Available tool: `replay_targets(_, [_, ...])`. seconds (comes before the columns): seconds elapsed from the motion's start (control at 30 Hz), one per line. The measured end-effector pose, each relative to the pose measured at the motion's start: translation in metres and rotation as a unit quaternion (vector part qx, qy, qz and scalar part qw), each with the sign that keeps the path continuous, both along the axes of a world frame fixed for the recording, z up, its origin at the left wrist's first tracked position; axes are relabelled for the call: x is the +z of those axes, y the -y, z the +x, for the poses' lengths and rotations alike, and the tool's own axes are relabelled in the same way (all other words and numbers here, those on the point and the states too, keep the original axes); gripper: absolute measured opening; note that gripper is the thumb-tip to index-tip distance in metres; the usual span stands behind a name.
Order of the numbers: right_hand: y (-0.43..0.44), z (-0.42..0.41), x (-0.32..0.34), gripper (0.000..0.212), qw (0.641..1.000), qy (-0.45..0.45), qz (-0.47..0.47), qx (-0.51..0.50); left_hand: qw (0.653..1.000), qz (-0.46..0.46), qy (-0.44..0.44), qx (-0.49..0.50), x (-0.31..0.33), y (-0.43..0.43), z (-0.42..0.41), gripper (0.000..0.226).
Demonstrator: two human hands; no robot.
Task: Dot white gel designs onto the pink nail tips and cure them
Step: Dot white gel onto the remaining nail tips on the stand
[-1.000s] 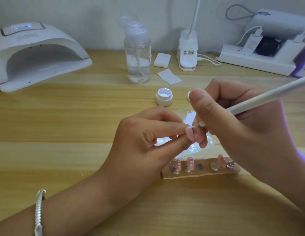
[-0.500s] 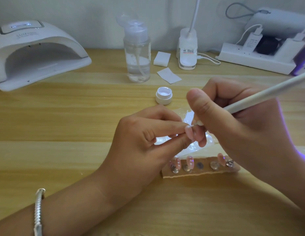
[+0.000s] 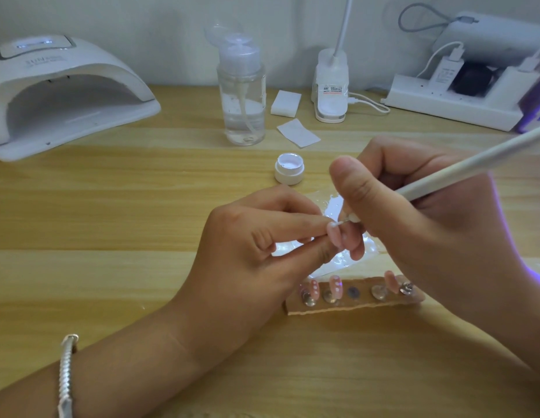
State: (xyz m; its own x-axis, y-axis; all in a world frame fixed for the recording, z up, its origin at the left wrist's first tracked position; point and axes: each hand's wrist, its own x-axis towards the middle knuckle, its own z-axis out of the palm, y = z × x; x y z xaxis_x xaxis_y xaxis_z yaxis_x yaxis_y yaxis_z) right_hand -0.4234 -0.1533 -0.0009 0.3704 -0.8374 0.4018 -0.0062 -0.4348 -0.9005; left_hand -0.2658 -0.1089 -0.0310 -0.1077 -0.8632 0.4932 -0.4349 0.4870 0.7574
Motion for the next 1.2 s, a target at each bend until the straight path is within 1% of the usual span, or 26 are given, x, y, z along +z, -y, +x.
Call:
replay_targets(0.47, [0.002,-0.001,-0.003,0.035,1.000,0.011,0.001,0.008,1.000,0.007,0.000,0.003,0.001,-0.001,0.000,0.007])
replay_targets(0.67, [0.005,-0.002,-0.004,0.035,1.000,0.002,-0.012,0.000,1.000,0.012,-0.002,0.006,0.001,0.000,0.000,0.007])
replay_targets(0.77, [0.012,-0.004,0.000,0.038,0.999,0.040,-0.010,-0.008,1.000,0.016,-0.009,0.020,0.000,0.000,0.000,0.005])
replay_targets(0.87, [0.026,-0.011,0.005,0.042,0.997,0.057,-0.026,-0.051,0.999,0.034,-0.029,0.026,0.000,-0.001,-0.001,0.005])
replay_targets(0.93, [0.038,-0.019,0.006,0.042,0.996,0.027,-0.035,-0.083,0.998,0.039,-0.034,0.027,0.001,-0.001,-0.002,0.006])
replay_targets(1.03, [0.053,-0.030,-0.004,0.046,0.989,-0.070,-0.041,-0.121,0.997,0.051,-0.051,0.026,0.002,-0.002,-0.003,0.006])
replay_targets(1.1, [0.058,-0.036,-0.012,0.050,0.986,-0.112,-0.026,-0.124,0.996,0.060,-0.061,0.025,0.003,-0.002,-0.003,0.006])
replay_targets(1.17, [0.060,-0.039,-0.017,0.054,0.985,-0.127,-0.007,-0.113,0.996,0.062,-0.063,0.023,0.003,-0.003,-0.003,0.006])
replay_targets(1.2, [0.061,-0.039,-0.019,0.053,0.984,-0.139,-0.010,-0.109,0.995,0.067,-0.077,0.019,0.003,-0.003,-0.004,0.005])
